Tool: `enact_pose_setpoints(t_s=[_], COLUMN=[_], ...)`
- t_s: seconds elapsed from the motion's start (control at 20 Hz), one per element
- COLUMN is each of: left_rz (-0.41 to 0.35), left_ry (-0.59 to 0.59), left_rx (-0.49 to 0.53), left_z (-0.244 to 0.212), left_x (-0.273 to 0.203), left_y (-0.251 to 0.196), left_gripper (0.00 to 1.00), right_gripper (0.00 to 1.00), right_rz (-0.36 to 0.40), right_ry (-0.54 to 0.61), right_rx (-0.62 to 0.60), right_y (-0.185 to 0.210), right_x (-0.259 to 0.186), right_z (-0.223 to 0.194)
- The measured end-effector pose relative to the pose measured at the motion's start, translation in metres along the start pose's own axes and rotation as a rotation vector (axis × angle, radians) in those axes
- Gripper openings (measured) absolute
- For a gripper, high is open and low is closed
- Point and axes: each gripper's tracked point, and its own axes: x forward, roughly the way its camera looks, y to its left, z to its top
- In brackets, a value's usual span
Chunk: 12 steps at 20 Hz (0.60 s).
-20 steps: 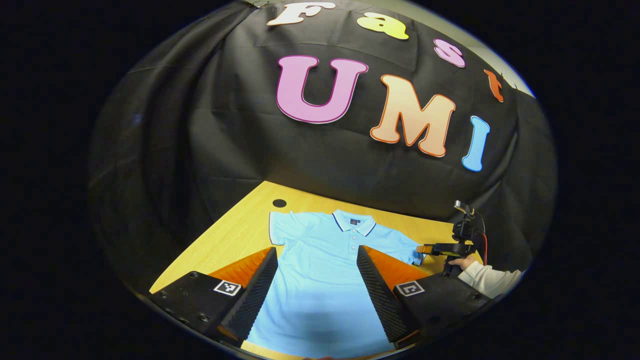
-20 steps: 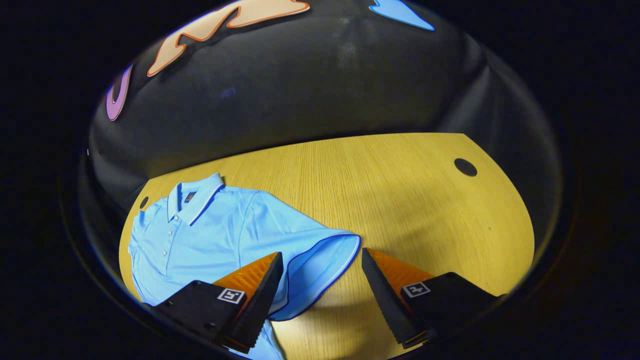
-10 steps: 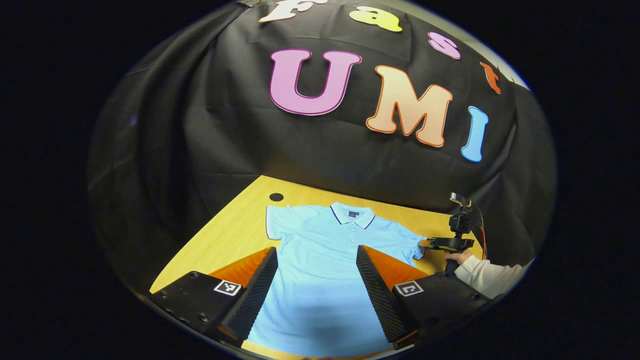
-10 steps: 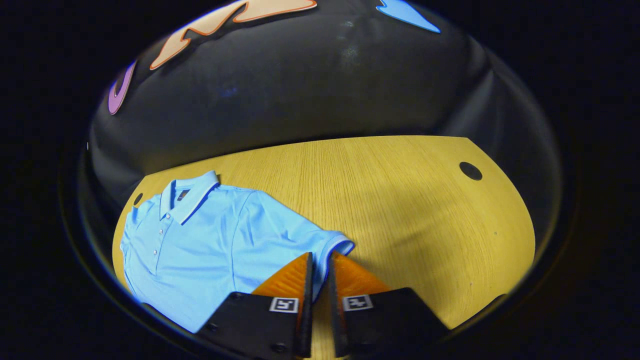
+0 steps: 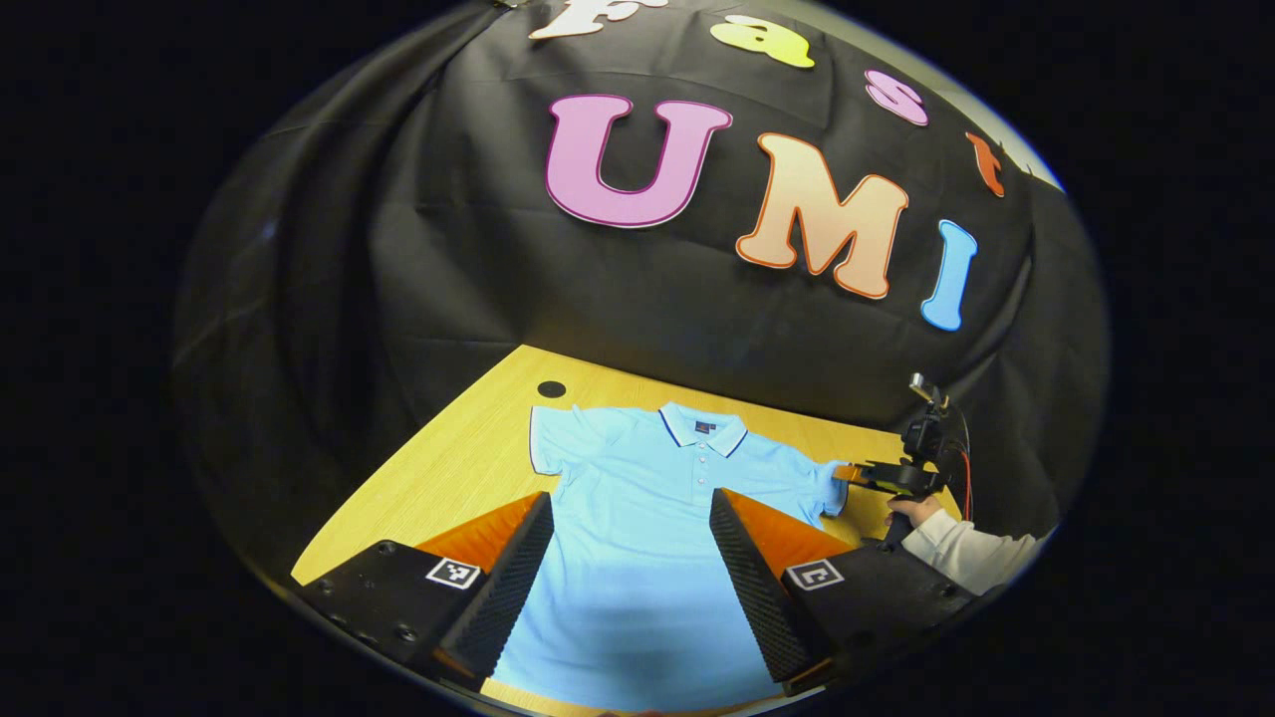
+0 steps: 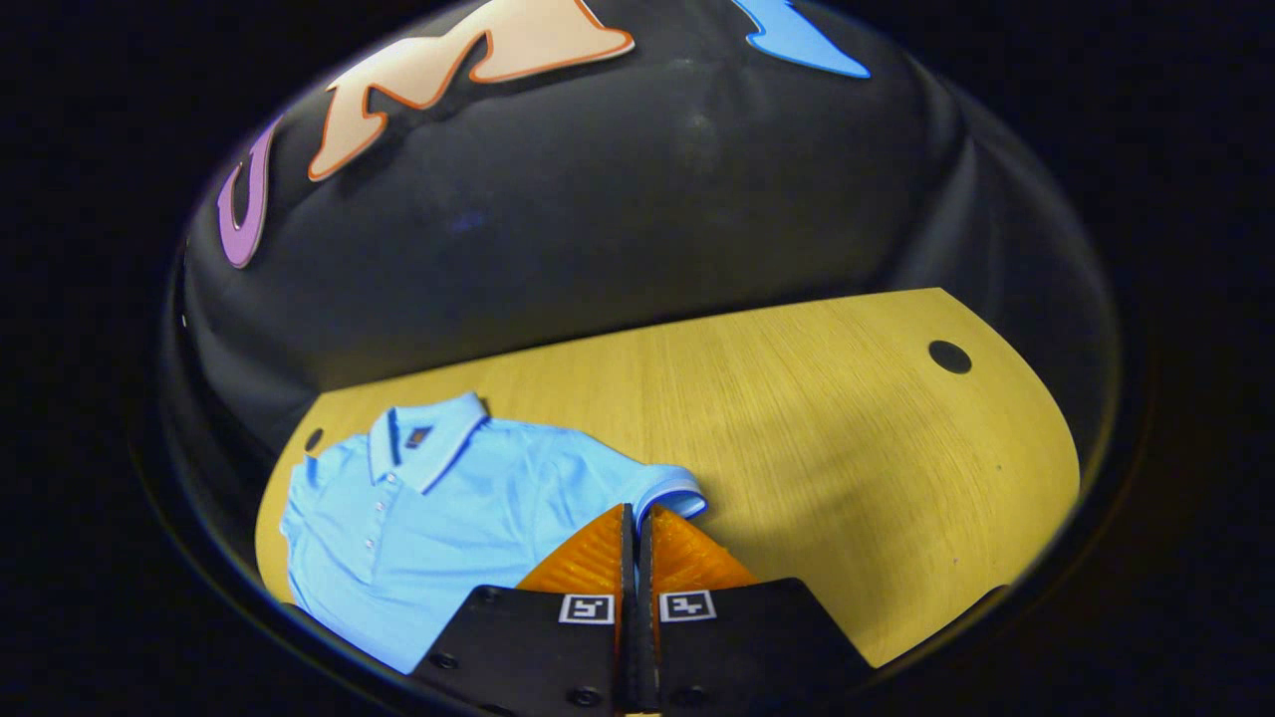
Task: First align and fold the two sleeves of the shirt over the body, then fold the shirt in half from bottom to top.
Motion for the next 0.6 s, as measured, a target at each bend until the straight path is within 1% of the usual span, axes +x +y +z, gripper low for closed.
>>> enact_pose_setpoints(t_s=[0.2,0.3,0.45,0.6], left_rz=[0.004,0.013,0.027,0.03], left_ry=[-0.004,-0.004,-0.008,-0.019], left_rx=[-0.024,-0.031,-0.037,-0.042], left_z=[-0.001,-0.002,-0.003,0.0], left_x=[-0.003,-0.004,-0.006,0.003], left_y=[0.009,0.016,0.026,0.037], left_gripper=[0.95,0.95,0.95,0.95], right_gripper=[0.02,0.02,0.02,0.03], right_rz=[0.168,0.233,0.296,0.32], right_ry=[-0.039,-0.022,0.036,0.09], right_rx=[0.025,0.028,0.03,0.041], right_y=[0.076,0.121,0.171,0.198], right_x=[-0.011,-0.005,0.007,0.015], right_z=[0.016,0.006,-0.02,-0.046])
